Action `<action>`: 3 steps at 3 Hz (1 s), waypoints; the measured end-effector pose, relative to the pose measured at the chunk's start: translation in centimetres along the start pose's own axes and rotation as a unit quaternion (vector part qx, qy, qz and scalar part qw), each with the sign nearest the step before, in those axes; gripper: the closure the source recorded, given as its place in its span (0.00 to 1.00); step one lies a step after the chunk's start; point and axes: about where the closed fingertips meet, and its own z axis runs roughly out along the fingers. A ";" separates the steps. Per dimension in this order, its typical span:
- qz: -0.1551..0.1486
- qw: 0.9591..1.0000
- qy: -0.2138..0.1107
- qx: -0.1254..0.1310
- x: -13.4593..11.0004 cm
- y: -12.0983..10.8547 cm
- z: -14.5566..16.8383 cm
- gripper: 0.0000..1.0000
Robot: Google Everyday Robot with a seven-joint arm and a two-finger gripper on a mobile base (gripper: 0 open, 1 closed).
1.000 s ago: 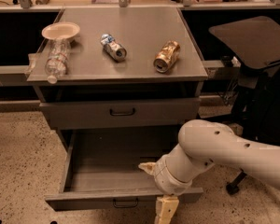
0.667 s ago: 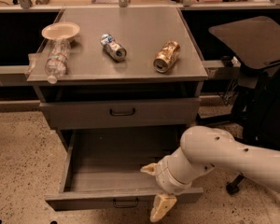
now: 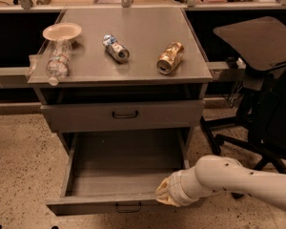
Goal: Close middle drawer
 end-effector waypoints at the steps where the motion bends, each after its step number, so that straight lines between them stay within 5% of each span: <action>1: 0.008 1.000 -0.003 0.009 2.1 -0.5 1.9 0.96; 3: 0.027 0.999 0.011 -0.016 5.2 0.5 6.0 1.00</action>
Offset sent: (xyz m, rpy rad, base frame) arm 0.0039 -0.0157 -0.1009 -0.0058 0.0888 -0.0384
